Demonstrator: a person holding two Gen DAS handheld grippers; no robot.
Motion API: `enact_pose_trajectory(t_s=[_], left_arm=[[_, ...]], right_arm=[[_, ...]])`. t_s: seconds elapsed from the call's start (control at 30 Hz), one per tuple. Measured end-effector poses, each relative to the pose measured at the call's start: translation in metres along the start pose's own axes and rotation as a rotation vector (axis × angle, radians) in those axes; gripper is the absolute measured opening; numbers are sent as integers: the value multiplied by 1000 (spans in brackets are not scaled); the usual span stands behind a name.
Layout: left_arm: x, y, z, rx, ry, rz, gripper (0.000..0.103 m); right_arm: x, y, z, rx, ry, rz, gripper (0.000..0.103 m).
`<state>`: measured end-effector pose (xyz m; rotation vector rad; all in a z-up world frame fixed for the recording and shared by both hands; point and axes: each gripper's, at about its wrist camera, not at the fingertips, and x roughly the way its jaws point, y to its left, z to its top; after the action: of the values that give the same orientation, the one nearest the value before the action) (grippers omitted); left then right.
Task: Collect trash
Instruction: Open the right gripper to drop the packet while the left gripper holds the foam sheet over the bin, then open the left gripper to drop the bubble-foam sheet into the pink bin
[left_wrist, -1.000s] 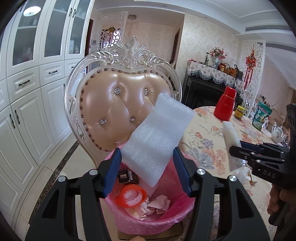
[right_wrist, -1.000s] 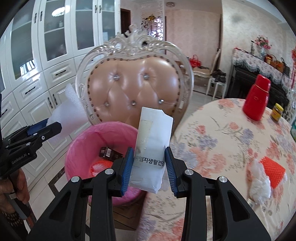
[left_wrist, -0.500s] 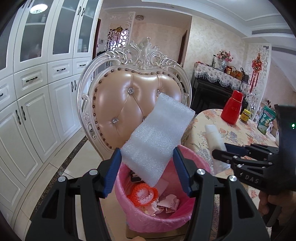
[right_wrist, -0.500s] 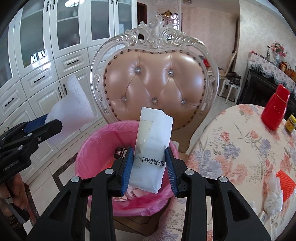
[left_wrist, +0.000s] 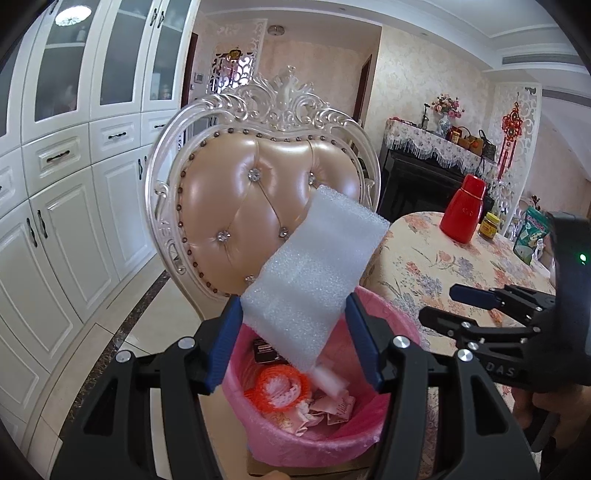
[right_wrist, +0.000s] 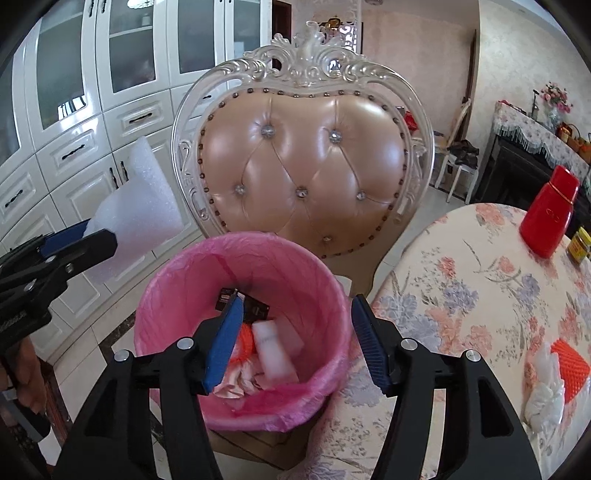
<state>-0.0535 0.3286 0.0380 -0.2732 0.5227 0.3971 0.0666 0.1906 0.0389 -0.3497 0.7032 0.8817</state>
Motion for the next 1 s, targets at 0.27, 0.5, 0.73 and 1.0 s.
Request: enact_pose_trajectory(t_s=[0.27, 0.5, 0.73, 1.0], left_arm=[[29, -24, 8, 16, 30, -33, 71], [49, -50, 9, 42, 60, -45, 79], [50, -79, 0, 76, 77, -81, 79], [48, -115, -5, 117, 83, -118, 79]], right_arm=[[-22, -38, -18, 66, -12, -48, 58], [-43, -74, -37, 123, -26, -98, 65], [-64, -111, -57, 178, -36, -149, 70], [-85, -151, -86, 254, -43, -193, 70]])
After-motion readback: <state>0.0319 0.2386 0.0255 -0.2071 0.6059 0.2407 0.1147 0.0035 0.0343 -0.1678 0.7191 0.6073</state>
